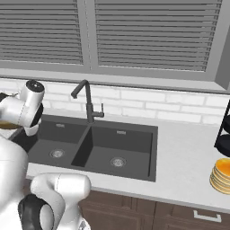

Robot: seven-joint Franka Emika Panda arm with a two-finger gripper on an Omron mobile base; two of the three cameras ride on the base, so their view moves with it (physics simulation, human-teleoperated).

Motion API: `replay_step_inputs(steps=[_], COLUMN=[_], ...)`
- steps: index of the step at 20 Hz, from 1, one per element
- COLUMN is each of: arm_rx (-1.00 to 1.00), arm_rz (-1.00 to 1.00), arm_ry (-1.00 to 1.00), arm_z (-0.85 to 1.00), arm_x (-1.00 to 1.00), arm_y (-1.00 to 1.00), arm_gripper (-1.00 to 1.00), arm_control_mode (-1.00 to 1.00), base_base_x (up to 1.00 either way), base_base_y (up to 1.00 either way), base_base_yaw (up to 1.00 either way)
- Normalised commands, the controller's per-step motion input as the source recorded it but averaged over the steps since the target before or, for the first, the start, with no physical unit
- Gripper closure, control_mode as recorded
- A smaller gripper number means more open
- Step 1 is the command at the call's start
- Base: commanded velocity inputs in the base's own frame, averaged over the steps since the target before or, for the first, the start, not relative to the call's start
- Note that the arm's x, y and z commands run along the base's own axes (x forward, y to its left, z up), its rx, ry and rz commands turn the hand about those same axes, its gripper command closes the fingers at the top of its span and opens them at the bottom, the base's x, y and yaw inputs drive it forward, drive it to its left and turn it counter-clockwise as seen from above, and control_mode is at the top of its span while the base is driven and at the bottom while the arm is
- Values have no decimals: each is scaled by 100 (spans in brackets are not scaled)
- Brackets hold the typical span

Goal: Pick the squash from the sink and place it in the bowl. Then pick the bowl and place it in the microwave. Then close the microwave door and press the start button.

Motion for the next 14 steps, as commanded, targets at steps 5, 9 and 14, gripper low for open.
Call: replay_step_inputs(steps=[5,9,14], arm_rx=[0,0,0], arm_rz=[-16,-16,-18], arm_ry=[1,2,0], arm_z=[21,4,0], arm_x=[-23,-23,-22], arm_y=[-74,-72,-67], arm_gripper=[100,100,100], arm_control_mode=[-100,-100,-100], base_base_x=[0,0,0], base_base_y=[0,0,0], base_base_yaw=[0,0,0])
